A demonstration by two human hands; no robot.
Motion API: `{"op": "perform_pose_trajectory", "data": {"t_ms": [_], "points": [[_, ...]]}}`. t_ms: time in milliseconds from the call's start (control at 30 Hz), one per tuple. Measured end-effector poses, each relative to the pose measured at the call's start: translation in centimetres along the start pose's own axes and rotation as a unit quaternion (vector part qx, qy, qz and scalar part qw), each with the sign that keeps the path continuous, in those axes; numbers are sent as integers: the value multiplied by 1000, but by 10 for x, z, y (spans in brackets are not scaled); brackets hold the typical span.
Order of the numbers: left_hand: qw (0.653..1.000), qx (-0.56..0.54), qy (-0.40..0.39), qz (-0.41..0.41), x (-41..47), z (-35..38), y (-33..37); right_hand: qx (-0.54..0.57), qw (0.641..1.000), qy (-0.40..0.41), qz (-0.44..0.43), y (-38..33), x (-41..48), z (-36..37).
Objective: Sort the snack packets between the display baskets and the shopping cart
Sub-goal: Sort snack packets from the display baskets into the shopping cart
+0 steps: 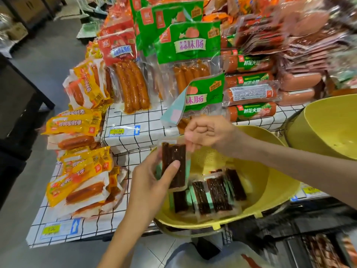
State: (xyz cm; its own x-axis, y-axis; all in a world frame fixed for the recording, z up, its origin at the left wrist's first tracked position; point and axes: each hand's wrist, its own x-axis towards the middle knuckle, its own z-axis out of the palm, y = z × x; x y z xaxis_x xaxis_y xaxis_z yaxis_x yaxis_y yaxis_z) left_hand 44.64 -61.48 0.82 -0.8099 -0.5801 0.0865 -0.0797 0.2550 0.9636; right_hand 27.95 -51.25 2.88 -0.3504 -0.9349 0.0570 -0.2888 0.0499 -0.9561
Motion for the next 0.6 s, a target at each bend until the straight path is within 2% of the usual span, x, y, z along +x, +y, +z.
{"op": "perform_pose_trajectory", "data": {"t_ms": [33,67,100,167,200,233,267,433,533,600], "points": [[999,-29,3,-25,1,3,-2,-65,997,-27,42,14,-2,-3],[998,-44,6,-43,1,4,-5,-169,977,-88,95,31,-6,-5],[997,-49,8,-52,1,6,-7,-282,930,-175,160,48,-12,-6],[997,-57,14,-56,1,7,-10,-430,797,-331,266,77,-25,0],[996,-61,19,-59,2,8,-11,-451,759,-368,291,85,-29,5],[996,-62,22,-62,3,7,-12,-467,750,-371,287,94,-32,9],[996,-59,22,-63,3,7,-12,-482,754,-353,273,101,-32,12],[998,-12,13,-60,4,8,-12,-449,834,-210,243,115,-26,10],[997,5,25,-67,6,10,-13,-289,926,-129,204,91,-16,-10],[997,28,24,-67,7,12,-15,-235,957,-122,121,69,-13,-30]]}}
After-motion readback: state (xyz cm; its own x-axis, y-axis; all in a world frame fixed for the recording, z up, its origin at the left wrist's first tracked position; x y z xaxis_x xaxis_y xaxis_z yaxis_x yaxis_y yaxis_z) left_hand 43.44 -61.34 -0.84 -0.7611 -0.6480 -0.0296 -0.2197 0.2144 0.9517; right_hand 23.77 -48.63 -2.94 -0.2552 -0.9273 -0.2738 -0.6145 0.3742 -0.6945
